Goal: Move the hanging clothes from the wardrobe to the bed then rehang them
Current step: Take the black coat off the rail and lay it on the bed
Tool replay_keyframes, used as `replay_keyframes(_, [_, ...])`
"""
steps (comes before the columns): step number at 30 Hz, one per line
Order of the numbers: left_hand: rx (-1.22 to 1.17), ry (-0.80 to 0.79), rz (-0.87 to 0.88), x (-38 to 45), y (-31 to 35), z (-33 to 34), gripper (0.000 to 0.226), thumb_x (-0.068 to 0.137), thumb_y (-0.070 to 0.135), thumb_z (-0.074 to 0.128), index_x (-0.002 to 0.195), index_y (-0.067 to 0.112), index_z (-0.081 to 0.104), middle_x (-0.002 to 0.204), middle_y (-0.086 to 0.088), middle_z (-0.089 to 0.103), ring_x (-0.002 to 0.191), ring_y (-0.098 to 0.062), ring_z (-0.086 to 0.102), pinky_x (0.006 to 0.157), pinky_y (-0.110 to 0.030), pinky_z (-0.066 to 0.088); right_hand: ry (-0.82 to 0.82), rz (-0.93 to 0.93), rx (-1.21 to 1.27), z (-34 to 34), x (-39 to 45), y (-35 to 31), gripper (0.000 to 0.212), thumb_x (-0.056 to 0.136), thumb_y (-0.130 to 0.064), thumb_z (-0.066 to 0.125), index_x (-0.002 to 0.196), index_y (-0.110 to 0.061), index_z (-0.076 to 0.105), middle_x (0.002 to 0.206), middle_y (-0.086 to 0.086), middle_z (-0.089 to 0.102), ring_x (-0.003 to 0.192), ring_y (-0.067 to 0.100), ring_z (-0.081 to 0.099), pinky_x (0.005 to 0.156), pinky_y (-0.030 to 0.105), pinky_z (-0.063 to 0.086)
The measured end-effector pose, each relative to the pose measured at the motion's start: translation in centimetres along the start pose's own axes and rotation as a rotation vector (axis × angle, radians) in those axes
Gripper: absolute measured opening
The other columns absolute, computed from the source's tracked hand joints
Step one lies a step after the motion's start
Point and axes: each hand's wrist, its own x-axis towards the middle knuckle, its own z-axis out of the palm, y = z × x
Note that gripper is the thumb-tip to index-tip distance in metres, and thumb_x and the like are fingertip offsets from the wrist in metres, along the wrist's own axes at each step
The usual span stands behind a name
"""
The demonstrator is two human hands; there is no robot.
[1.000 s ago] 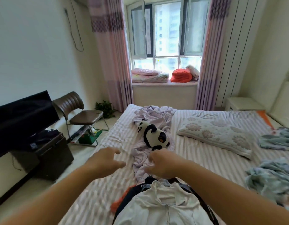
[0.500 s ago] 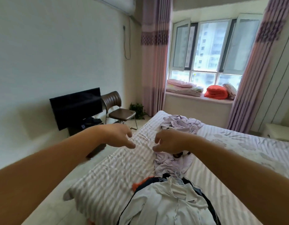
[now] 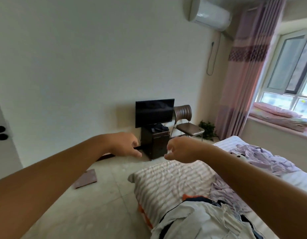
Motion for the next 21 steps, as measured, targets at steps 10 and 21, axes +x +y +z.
replay_keyframes(10, [-0.075,0.092,-0.331,-16.0,-12.6,-0.3,0.064,0.089,0.054,0.06,0.142,0.021,0.045,0.141,-0.001,0.047,0.121,-0.017,0.049,0.101,-0.029,0.039,0.014,-0.305,-0.073,-0.7,-0.9,-18.5,0.049,0.097,-0.044,0.052,0.128,-0.006,0.058,0.124,0.009,0.061,0.111,0.026,0.058,0.1,0.04,0.047])
replay_keyframes(21, [-0.164,0.194,-0.626,-38.8,-26.4,1.4,0.065,0.089,0.054,0.06,0.142,0.02,0.045,0.141,-0.002,0.048,0.123,-0.019,0.049,0.1,-0.028,0.039,-0.009,-0.554,-0.097,2.1,-4.2,-42.7,0.05,0.098,-0.046,0.049,0.126,-0.006,0.058,0.128,0.008,0.059,0.117,0.024,0.053,0.102,0.037,0.043])
